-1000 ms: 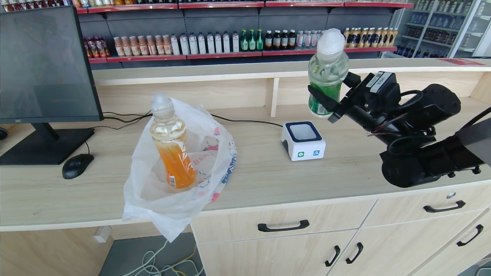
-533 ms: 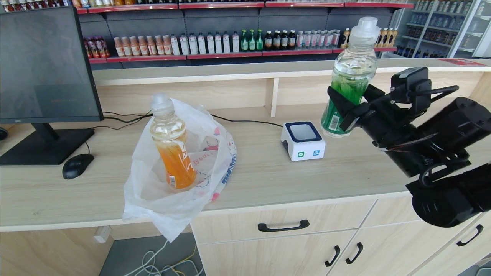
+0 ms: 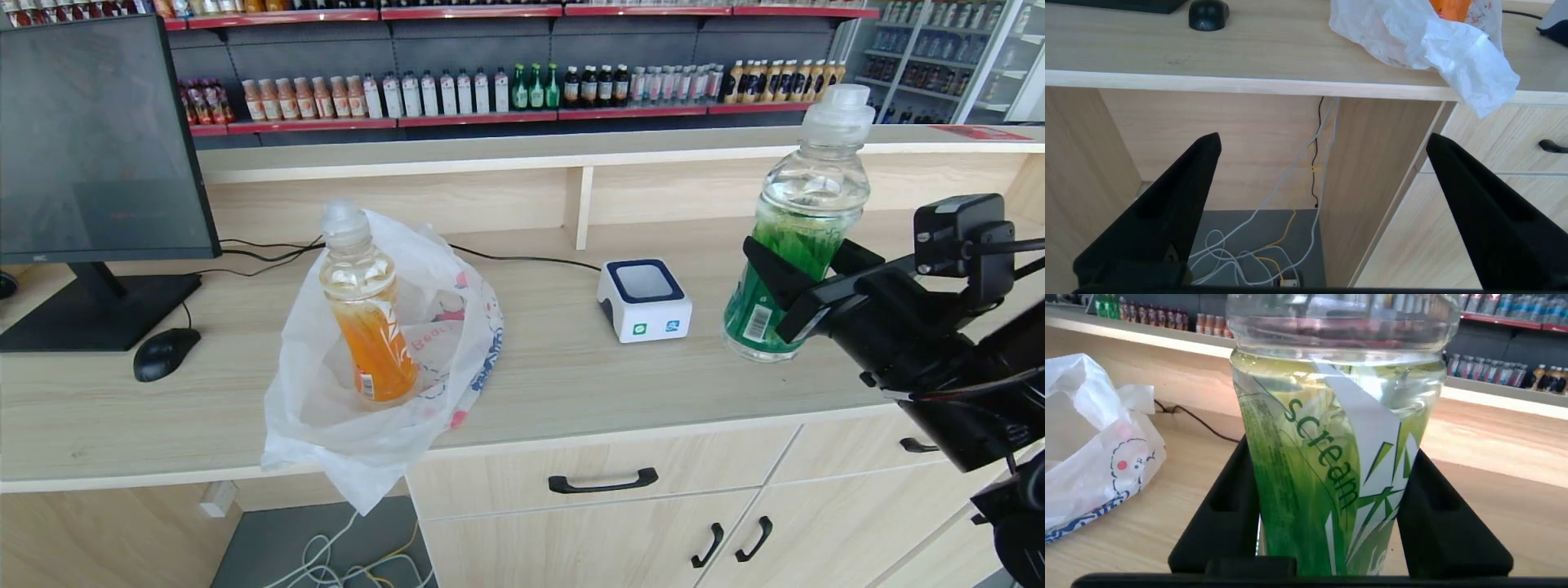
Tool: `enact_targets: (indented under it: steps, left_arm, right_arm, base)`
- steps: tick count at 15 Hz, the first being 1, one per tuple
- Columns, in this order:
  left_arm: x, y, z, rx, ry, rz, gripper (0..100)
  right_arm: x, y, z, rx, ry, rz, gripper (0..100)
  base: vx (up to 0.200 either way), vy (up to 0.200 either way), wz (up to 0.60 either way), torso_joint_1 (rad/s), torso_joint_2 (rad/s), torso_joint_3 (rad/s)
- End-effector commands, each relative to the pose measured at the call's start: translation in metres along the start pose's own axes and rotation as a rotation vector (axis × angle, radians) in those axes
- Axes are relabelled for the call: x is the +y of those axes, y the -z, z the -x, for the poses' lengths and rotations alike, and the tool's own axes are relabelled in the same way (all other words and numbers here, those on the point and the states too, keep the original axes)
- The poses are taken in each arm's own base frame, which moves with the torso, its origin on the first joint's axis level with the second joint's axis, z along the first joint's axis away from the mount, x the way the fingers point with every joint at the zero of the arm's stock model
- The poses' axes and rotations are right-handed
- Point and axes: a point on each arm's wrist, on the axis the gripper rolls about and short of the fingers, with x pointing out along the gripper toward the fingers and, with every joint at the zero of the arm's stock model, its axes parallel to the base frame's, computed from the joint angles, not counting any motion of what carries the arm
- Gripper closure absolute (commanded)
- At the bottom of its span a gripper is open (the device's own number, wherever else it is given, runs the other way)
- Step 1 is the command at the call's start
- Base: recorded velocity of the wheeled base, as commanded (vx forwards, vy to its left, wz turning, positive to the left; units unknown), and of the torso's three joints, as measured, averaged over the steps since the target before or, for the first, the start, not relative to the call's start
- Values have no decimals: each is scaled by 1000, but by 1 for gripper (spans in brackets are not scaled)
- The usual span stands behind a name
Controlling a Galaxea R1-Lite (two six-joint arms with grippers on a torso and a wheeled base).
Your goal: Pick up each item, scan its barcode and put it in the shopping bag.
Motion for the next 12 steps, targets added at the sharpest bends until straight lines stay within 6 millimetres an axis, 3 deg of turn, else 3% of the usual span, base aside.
enact_targets:
  steps: [1,4,8,12]
  left_arm:
    - [0,0,0,-1,-1,1,0]
    - [0,0,0,1,-1,1,0]
    - [0,0,0,1,-1,1,0]
    - [0,0,0,-1,-1,1,0]
  right_arm:
    - [-1,-5,8,-4,11,-6,100]
    - [-2,-1,14,27,54,-45,100]
    - [-2,0,14,30,55,-48,100]
    - [-3,-2,14,25,62,-56,100]
  base:
    - [0,0,0,0,0,0]
    - [0,0,0,0,0,0]
    - [-200,0,0,8,6,2]
    - [0,0,0,0,0,0]
